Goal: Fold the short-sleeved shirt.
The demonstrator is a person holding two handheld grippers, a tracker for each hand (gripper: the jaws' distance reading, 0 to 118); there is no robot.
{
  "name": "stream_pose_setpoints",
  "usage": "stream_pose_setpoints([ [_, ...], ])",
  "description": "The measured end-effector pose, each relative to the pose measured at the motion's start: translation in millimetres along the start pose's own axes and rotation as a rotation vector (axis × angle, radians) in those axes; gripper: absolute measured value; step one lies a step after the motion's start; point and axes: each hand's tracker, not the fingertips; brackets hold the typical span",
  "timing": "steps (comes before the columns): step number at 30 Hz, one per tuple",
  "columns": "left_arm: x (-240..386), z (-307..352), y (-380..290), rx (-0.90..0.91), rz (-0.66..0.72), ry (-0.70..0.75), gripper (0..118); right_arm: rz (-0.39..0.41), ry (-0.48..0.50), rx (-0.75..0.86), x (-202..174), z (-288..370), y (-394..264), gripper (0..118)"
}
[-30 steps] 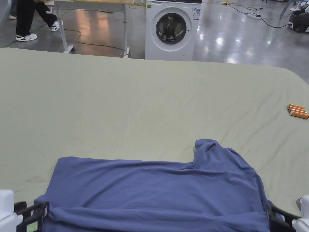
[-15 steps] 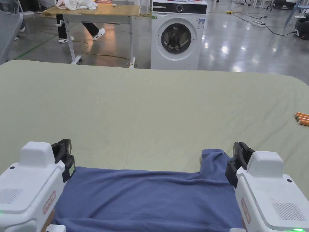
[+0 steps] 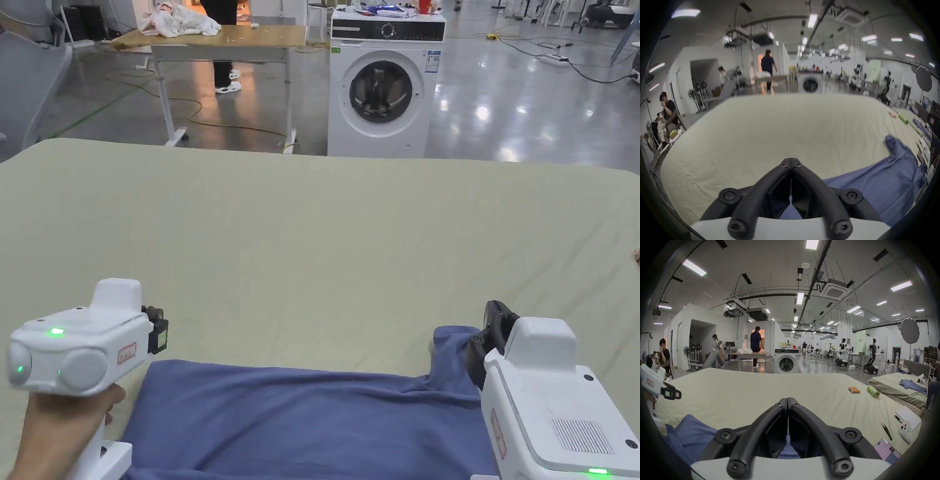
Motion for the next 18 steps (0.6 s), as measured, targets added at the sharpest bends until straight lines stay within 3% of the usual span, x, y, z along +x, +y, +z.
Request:
stream_pose_setpoints([
  [4,-13.7,-39.8,7.8,-0.207,0.027,-0.036,3,0.004,-0.004,-0.021,4.2,-0.7,-4.8,0],
  [6,-16.1,-53.8,9.6,-0.269,0.03,-0.043,25,0.008,-0.008,-0.036,6.6,-1.1,-8.8,0],
  [7,-16.7,-59.0,9.9,-0.288,0.044,-0.044,51,0.011,-0.012,-0.043,8.1,-1.5,-10.6,0],
  [10,-19.6,-77.9,6.3,-0.401,0.09,-0.03,65,0.018,-0.021,-0.065,14.3,-0.7,-15.5,0],
  [14,-13.3,-93.4,-4.9,-0.541,0.113,-0.035,64,0.029,-0.047,-0.091,25.0,0.0,-22.9,0],
  [18,-1.7,-89.3,-3.4,-0.497,0.083,0.008,58,0.026,-0.072,-0.121,35.7,-0.5,-29.5,0],
])
